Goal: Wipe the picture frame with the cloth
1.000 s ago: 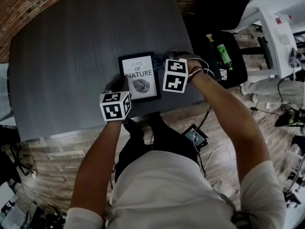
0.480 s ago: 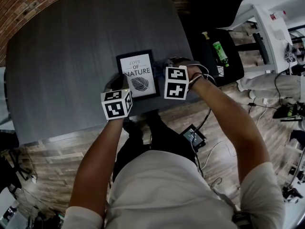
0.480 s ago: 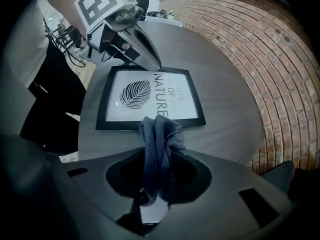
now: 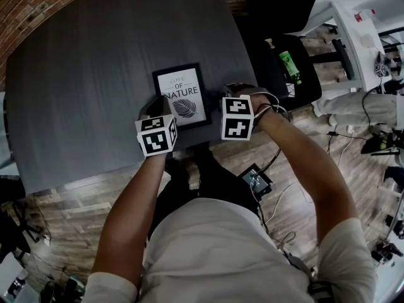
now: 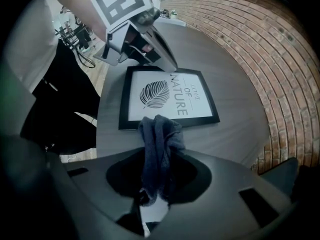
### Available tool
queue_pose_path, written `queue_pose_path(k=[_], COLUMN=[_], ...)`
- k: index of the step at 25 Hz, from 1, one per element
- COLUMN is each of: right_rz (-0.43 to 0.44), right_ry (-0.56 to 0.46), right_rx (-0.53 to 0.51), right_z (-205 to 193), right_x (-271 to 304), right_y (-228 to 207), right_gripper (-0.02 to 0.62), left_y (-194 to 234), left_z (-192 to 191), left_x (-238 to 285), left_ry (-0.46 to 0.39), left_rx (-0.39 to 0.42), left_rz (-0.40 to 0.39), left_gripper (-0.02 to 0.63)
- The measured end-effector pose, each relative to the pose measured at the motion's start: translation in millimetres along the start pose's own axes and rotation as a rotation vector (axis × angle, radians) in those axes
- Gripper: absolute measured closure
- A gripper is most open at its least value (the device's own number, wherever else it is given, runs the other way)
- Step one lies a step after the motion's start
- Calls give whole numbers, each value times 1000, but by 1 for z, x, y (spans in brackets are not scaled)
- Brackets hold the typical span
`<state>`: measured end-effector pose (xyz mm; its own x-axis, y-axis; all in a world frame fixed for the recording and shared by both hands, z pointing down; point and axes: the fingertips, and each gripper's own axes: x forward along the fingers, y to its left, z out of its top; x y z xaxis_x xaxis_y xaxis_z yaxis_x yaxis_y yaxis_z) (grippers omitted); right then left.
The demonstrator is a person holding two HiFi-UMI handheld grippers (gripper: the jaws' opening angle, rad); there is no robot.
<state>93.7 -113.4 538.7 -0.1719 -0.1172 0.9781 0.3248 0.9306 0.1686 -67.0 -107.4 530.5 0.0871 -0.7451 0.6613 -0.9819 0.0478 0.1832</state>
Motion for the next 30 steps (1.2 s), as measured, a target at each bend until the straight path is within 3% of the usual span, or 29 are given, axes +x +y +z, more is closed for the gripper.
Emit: queue_pose_path(k=[13, 20, 24, 28, 30], right_rz=[53, 74, 67, 66, 64], right_ry=[3, -45, -87, -108, -118], right_rx=[34, 96, 136, 161, 174], right_z=[-4, 2, 17, 41, 57], right_x=[-12, -29, -40, -40, -38], right_y=[56, 84, 92, 102, 105], right_gripper=[491, 491, 489, 489, 489], left_y=[0, -13, -27, -38, -38], left_z=[-2, -4, -2, -16, -21], left_x=[1, -3, -14, -24, -26], left_ry=[17, 91, 101, 170, 195], left_rx=[16, 83, 218, 483, 592], left_rz=[-37, -172, -286, -434, -471], left_gripper=[600, 598, 598, 598, 598])
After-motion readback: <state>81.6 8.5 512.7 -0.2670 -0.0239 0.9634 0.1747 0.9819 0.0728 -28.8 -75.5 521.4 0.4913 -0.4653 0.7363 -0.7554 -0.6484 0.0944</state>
